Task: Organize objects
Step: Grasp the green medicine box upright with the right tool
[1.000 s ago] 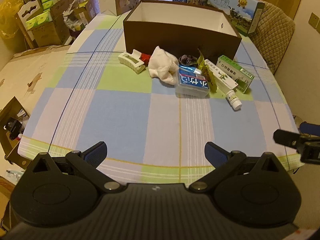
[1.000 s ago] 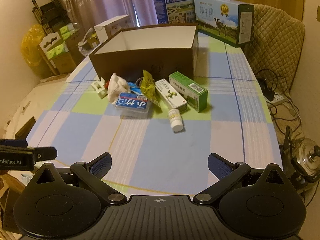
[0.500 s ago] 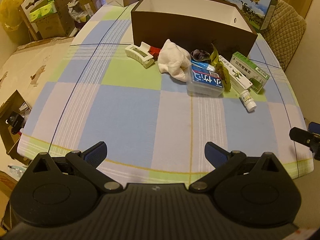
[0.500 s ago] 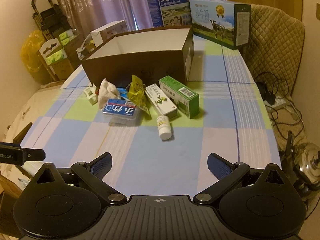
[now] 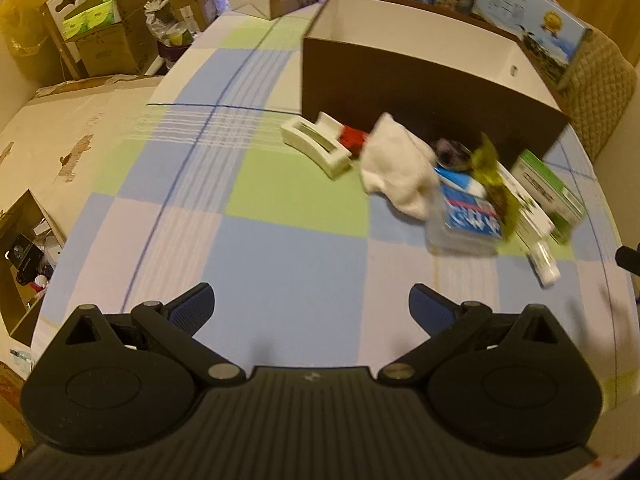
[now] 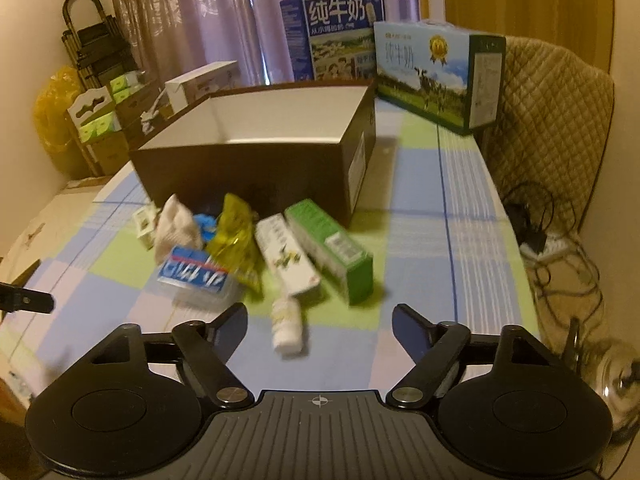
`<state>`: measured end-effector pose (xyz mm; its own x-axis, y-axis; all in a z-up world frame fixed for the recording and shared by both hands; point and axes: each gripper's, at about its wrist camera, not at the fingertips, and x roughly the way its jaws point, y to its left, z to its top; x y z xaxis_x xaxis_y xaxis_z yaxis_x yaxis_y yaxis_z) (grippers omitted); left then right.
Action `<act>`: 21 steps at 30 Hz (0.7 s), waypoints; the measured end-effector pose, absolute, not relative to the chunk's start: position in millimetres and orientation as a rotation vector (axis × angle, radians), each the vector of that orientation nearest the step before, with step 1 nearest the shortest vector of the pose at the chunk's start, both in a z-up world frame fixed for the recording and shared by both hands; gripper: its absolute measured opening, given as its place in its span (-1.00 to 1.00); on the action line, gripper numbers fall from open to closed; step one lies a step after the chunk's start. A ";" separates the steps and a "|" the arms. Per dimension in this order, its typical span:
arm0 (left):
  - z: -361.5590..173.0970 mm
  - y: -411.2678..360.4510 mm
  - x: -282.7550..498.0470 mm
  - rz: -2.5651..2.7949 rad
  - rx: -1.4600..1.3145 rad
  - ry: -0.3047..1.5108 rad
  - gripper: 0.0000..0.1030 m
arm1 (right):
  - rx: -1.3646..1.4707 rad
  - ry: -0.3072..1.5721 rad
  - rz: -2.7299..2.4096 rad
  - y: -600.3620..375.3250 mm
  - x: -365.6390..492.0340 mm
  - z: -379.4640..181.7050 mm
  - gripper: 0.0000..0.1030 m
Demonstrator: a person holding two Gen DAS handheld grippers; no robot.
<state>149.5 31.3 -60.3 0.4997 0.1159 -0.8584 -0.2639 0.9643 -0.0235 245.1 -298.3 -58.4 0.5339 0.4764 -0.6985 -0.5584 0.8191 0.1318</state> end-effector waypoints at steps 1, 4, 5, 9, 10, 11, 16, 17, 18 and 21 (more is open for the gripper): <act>-61.0 36.3 153.2 0.236 -0.160 1.024 0.98 | -0.118 0.795 0.612 -295.6 251.7 -59.6 0.46; -64.2 51.1 166.5 0.249 -0.157 1.026 0.98 | -0.136 0.796 0.592 -285.7 272.8 -65.6 0.43; -65.7 56.4 170.2 0.253 -0.158 1.028 0.97 | -0.141 0.795 0.594 -282.8 278.1 -67.5 0.42; -70.2 73.0 181.3 0.255 -0.167 1.033 0.96 | -0.158 0.794 0.622 -269.1 300.9 -76.1 0.35; -71.5 76.2 183.3 0.256 -0.168 1.034 0.96 | -0.165 0.793 0.626 -266.3 304.8 -78.0 0.34; -73.5 80.3 186.3 0.259 -0.168 1.039 0.95 | -0.175 0.796 0.628 -262.8 310.1 -80.3 0.32; -81.8 93.7 197.0 0.265 -0.178 1.056 0.90 | -0.222 0.815 0.645 -249.9 330.1 -91.3 0.27; -83.5 95.9 199.9 0.265 -0.178 1.059 0.89 | -0.231 0.819 0.647 -247.8 332.8 -93.5 0.26; -84.4 97.9 201.9 0.264 -0.178 1.061 0.89 | -0.239 0.825 0.653 -245.5 335.7 -95.9 0.25; -86.9 102.3 208.2 0.258 -0.176 1.064 0.87 | -0.266 0.830 0.669 -239.0 342.5 -101.8 0.22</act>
<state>208.2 102.3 -86.9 0.4596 0.1243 -0.8794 -0.2929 0.9560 -0.0179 342.5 -239.0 -101.8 0.4863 0.4424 -0.7535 -0.6423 0.7657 0.0351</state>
